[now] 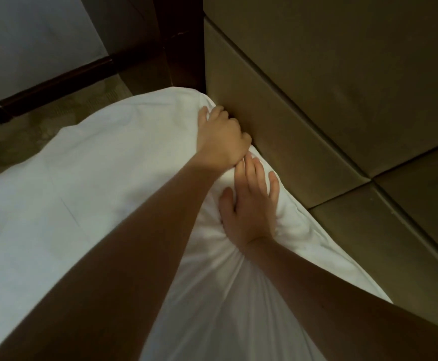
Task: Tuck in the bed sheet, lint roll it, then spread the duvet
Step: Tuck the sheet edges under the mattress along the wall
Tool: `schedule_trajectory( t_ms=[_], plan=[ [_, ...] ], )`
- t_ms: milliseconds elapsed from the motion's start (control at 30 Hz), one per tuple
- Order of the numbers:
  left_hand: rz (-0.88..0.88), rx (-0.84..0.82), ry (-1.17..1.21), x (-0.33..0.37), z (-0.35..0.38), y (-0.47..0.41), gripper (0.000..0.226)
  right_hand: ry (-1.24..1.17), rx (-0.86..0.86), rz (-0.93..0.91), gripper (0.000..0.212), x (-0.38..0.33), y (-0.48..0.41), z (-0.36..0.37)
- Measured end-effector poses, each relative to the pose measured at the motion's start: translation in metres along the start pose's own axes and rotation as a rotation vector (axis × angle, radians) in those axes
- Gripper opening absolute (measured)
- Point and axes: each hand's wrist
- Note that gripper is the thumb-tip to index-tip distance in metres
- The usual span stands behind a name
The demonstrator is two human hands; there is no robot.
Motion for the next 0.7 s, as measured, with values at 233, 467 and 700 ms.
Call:
schedule_trajectory(
  t_ms=[233,467,700],
  plan=[
    [0.175,0.294,-0.146,-0.033,0.024,0.093,0.049,0.077,-0.005,-0.016,0.057,0.001,0.002,0.001],
    [0.175,0.299,-0.175,-0.035,0.034,0.085,0.049,0.084,0.061,0.051,0.054,-0.006,0.003,-0.004],
    [0.077,0.282,-0.044,-0.034,0.038,0.082,0.052,0.012,-0.059,0.396,0.052,-0.012,-0.012,-0.025]
  ],
)
Point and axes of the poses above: each hand's wrist, its own y-axis away from the middle knuckle, its own z-axis out of the palm, x = y × z, and after that the axes turned 2 degrees about z, right-handed
